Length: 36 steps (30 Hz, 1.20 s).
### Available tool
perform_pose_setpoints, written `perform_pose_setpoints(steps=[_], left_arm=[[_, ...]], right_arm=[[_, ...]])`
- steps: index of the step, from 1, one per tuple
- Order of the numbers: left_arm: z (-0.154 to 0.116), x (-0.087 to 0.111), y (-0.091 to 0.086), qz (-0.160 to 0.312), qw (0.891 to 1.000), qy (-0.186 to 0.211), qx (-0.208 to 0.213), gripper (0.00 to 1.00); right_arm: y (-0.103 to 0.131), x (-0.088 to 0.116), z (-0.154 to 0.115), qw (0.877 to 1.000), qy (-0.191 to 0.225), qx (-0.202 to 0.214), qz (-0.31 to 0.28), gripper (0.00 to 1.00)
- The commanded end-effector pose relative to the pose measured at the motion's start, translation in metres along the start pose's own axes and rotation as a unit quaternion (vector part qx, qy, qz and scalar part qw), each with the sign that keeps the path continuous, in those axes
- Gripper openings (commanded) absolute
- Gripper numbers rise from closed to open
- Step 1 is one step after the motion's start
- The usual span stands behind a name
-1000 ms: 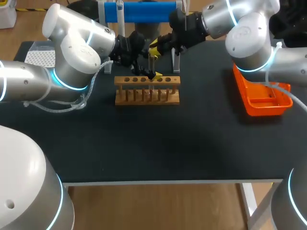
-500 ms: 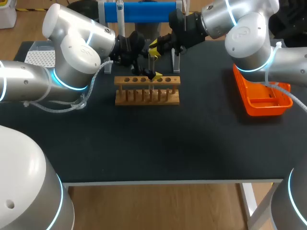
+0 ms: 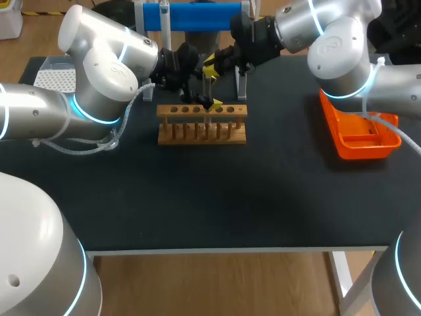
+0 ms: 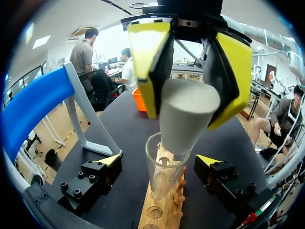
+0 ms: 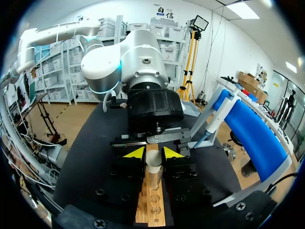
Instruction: Invert the test tube, pick up the pipette, mount the tip to pipette, aspirate from beaker and dispense into the tube, eject the tip, return the pipette, and cap with the stopper.
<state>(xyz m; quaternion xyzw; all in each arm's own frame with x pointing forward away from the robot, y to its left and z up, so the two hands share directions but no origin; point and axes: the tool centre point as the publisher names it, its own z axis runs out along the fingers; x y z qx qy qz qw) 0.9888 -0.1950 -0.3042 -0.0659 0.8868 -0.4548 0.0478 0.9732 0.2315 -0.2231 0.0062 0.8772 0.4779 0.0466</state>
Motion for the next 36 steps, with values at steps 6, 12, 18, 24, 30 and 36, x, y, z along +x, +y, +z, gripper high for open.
perform_pose_setpoints(steps=[6, 12, 18, 24, 30, 36], left_arm=[[0.0002, -0.0008, -0.0004, 0.000, 1.000, 0.001, -0.001, 1.00], [0.0002, -0.0008, -0.0004, 0.000, 1.000, 0.001, -0.001, 1.00], [0.0002, -0.0008, -0.0004, 0.000, 1.000, 0.001, -0.001, 1.00], [0.0002, -0.0008, -0.0004, 0.000, 1.000, 0.001, -0.001, 1.00], [0.0002, -0.0008, -0.0004, 0.000, 1.000, 0.001, -0.001, 1.00], [0.0002, -0.0008, -0.0004, 0.000, 1.000, 0.001, -0.001, 1.00]], right_arm=[[0.0008, -0.0008, 0.0021, 1.000, 0.003, 0.000, 0.000, 0.00], [-0.0010, -0.0002, 0.0028, 1.000, 0.003, 0.002, 0.001, 0.00], [-0.0066, 0.0007, 0.0053, 1.000, 0.005, 0.008, 0.004, 0.00], [-0.0074, 0.0005, 0.0059, 1.000, 0.004, 0.007, 0.006, 0.00], [-0.0051, -0.0010, 0.0042, 1.000, 0.002, 0.003, 0.006, 0.00], [-0.0037, -0.0015, 0.0038, 1.000, 0.001, 0.001, 0.005, 0.00]])
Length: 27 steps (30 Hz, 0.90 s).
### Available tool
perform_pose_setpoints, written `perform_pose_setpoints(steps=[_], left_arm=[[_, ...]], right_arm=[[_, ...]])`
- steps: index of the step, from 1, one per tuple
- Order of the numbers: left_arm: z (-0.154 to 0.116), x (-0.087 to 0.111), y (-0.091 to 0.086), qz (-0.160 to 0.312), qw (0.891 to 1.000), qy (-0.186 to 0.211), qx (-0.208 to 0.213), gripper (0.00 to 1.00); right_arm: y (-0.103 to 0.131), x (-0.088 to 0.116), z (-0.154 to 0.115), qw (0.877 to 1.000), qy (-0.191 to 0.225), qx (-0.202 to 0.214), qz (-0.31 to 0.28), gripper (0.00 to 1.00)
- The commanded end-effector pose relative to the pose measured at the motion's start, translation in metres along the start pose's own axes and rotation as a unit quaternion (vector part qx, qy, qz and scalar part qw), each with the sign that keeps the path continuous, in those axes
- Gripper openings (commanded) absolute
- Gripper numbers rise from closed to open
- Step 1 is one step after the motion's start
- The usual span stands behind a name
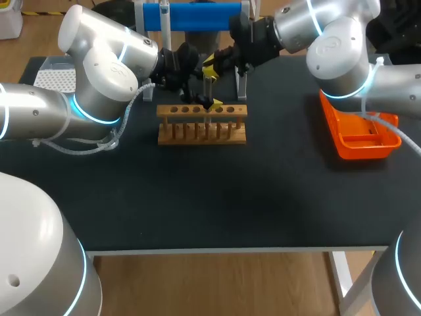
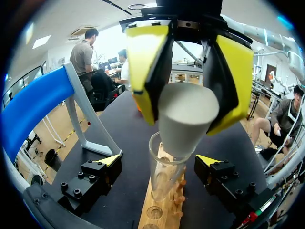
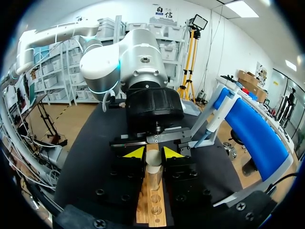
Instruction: Invert the test tube, pick up the pipette, mount the tip to pipette, aspirate from beaker and dispense into the tube, eject the tip, return the pipette, and cap with the stopper.
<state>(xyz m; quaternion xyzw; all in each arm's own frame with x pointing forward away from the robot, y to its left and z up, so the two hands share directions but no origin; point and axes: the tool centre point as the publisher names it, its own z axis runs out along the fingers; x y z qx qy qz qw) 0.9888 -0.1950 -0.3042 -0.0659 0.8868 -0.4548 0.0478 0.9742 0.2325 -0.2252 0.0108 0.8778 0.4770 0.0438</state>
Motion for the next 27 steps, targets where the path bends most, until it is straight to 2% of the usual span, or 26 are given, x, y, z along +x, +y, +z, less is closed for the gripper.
perform_pose_setpoints(steps=[1, 27], left_arm=[[0.0002, -0.0008, -0.0004, 0.000, 1.000, 0.001, -0.001, 1.00], [0.0002, -0.0008, -0.0004, 0.000, 1.000, 0.001, -0.001, 1.00]], right_arm=[[-0.0024, -0.0008, 0.0018, 1.000, 0.000, -0.001, -0.001, 0.00], [0.0017, -0.0042, 0.0015, 1.000, -0.008, -0.010, -0.001, 0.00]])
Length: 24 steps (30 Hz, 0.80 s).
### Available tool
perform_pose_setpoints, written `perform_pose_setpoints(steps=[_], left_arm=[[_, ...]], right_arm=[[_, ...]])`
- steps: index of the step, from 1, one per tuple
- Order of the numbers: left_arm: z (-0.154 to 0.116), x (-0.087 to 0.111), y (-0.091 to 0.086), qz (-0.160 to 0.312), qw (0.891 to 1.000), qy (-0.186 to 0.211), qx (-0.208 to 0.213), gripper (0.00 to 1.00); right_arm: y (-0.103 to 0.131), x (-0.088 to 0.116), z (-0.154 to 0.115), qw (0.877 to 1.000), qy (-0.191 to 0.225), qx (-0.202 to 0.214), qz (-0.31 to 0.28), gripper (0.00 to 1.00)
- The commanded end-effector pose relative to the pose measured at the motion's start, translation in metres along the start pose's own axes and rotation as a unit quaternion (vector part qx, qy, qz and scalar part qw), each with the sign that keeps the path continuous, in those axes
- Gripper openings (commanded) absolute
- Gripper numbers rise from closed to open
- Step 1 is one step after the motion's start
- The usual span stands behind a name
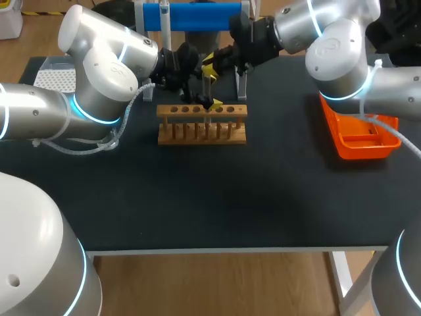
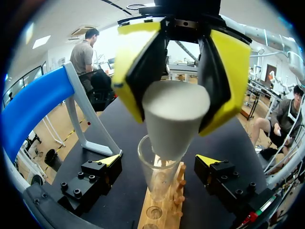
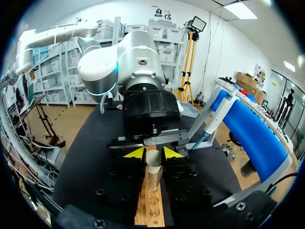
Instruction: Invert the test tube, pick up the pipette, mount the tip to pipette, aspirate from beaker and dispense into the tube, eject the tip, return the pipette, and cap with the stopper.
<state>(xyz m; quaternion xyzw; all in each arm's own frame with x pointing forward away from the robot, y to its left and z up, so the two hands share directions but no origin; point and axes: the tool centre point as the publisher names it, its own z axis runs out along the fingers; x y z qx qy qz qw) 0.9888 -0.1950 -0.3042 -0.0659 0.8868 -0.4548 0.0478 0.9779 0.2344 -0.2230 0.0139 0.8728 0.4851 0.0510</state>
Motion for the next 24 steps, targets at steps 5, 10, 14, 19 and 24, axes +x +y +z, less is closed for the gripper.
perform_pose_setpoints(steps=[5, 10, 14, 19, 24], left_arm=[[0.0002, -0.0008, -0.0004, 0.000, 1.000, 0.001, -0.001, 1.00], [0.0002, -0.0008, -0.0004, 0.000, 1.000, 0.001, -0.001, 1.00], [0.0002, -0.0008, -0.0004, 0.000, 1.000, 0.001, -0.001, 1.00], [0.0002, -0.0008, -0.0004, 0.000, 1.000, 0.001, -0.001, 1.00], [0.0002, -0.0008, -0.0004, 0.000, 1.000, 0.001, -0.001, 1.00]], right_arm=[[-0.0011, -0.0003, 0.0005, 1.000, -0.001, -0.002, 0.000, 0.00], [0.0001, -0.0008, 0.0000, 1.000, -0.004, -0.005, 0.000, 0.00], [0.0014, -0.0014, -0.0013, 1.000, -0.005, -0.006, -0.001, 0.00], [0.0020, -0.0018, -0.0019, 1.000, -0.006, -0.009, -0.001, 0.00], [0.0006, -0.0015, -0.0007, 1.000, -0.006, -0.009, 0.001, 0.00]])
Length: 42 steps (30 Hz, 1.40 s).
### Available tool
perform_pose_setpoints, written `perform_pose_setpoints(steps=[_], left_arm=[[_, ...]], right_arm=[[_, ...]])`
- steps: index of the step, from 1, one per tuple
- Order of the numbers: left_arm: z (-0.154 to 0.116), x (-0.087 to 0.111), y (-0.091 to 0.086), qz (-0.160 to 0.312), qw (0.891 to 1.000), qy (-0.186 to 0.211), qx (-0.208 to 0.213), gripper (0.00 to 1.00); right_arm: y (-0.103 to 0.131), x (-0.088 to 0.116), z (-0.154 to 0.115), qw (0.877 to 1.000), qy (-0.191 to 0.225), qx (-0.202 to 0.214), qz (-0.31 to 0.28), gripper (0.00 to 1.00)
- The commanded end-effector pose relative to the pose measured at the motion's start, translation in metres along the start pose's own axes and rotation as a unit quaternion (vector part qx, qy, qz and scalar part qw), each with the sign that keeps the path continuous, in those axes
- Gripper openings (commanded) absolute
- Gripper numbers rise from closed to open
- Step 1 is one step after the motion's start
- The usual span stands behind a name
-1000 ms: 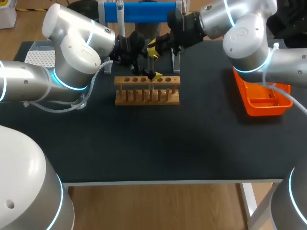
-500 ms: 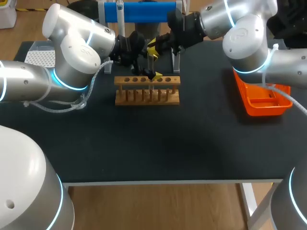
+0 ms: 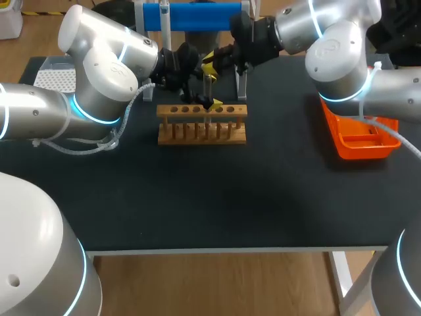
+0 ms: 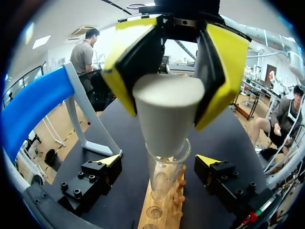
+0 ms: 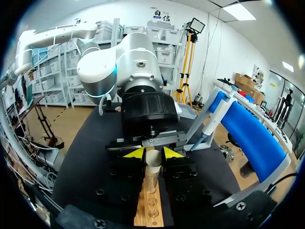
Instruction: Invert the test tube, pick up the pipette, mount the tip to pipette, aspirate from beaker and dispense into the tube, eject the tip, return the pipette, and cap with the stopper.
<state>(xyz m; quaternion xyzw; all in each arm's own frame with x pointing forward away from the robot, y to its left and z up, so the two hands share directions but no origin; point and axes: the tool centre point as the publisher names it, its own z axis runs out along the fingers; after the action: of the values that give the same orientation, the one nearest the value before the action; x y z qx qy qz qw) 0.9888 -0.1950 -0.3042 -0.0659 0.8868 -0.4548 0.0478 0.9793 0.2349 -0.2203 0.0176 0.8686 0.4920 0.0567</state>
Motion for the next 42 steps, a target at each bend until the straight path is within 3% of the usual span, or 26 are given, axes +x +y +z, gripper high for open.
perform_pose_setpoints(steps=[1, 32, 33, 34, 35, 36, 37, 42], left_arm=[[0.000, -0.001, 0.000, 0.000, 1.000, 0.001, -0.001, 1.00], [0.000, -0.001, 0.000, 0.000, 1.000, 0.001, -0.001, 1.00], [0.000, -0.001, 0.000, 0.000, 1.000, 0.001, -0.001, 1.00], [0.000, -0.001, 0.000, 0.000, 1.000, 0.001, -0.001, 1.00], [0.000, -0.001, 0.000, 0.000, 1.000, 0.001, -0.001, 1.00], [0.000, -0.001, 0.000, 0.000, 1.000, 0.001, -0.001, 1.00], [0.000, -0.001, 0.000, 0.000, 1.000, 0.001, -0.001, 1.00], [0.000, -0.001, 0.000, 0.000, 1.000, 0.001, -0.001, 1.00]], right_arm=[[-0.003, 0.000, 0.000, 1.000, 0.001, -0.001, 0.001, 0.00], [-0.023, 0.009, 0.007, 1.000, 0.011, 0.018, 0.002, 0.00], [-0.024, 0.009, 0.007, 1.000, 0.011, 0.019, 0.002, 0.11], [-0.024, 0.009, 0.007, 1.000, 0.011, 0.020, 0.002, 0.39], [-0.024, 0.009, 0.006, 1.000, 0.010, 0.020, 0.002, 0.56], [-0.024, 0.009, 0.005, 1.000, 0.008, 0.019, 0.003, 0.87], [-0.024, 0.009, 0.004, 1.000, 0.005, 0.014, 0.005, 1.00], [-0.020, 0.007, -0.004, 1.000, -0.001, -0.011, 0.004, 1.00]])
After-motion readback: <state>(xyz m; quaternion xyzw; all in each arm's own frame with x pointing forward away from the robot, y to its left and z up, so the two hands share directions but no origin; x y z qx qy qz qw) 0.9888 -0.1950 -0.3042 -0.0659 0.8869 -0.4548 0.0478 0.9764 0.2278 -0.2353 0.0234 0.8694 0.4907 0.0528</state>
